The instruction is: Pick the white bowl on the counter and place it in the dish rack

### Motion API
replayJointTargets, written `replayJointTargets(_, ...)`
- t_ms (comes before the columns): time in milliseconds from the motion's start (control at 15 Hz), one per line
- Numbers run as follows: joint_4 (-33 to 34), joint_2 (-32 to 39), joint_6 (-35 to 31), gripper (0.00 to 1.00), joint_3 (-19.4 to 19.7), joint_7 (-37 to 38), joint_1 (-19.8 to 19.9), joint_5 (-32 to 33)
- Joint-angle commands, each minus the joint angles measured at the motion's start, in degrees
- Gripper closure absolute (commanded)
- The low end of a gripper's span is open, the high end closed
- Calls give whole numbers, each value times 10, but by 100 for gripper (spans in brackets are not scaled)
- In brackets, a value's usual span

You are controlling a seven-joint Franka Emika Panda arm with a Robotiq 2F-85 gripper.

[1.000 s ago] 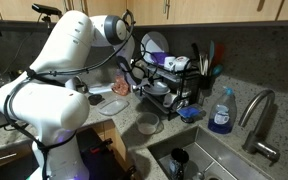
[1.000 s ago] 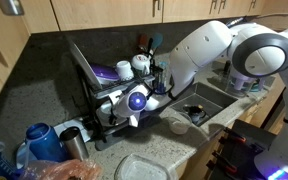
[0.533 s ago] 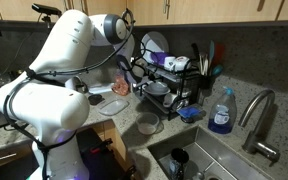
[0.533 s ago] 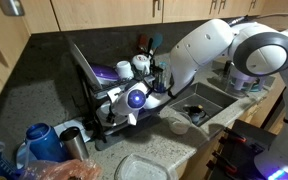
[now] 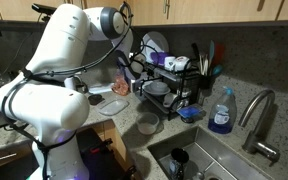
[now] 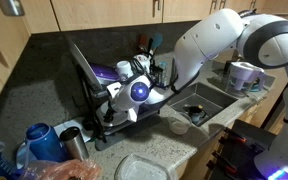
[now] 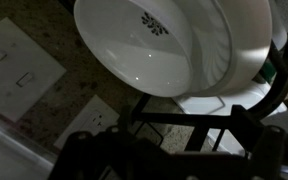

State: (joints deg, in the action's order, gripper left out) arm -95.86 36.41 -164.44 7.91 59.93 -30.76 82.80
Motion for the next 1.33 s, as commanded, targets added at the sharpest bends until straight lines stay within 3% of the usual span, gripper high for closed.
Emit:
replayJointTargets(0, -60, -53, -21, 0, -7, -23, 5, -5)
replayJointTargets(333, -123, -91, -60, 0, -19, -43, 12, -24)
replayJointTargets(867, -276, -181, -145, 0, -88, -196, 59, -132)
replayJointTargets(1067, -351, -215, -157, 0, -154, -296, 109, -211)
replayJointTargets(1267, -420, -243, -137, 0, -206, -417, 140, -346)
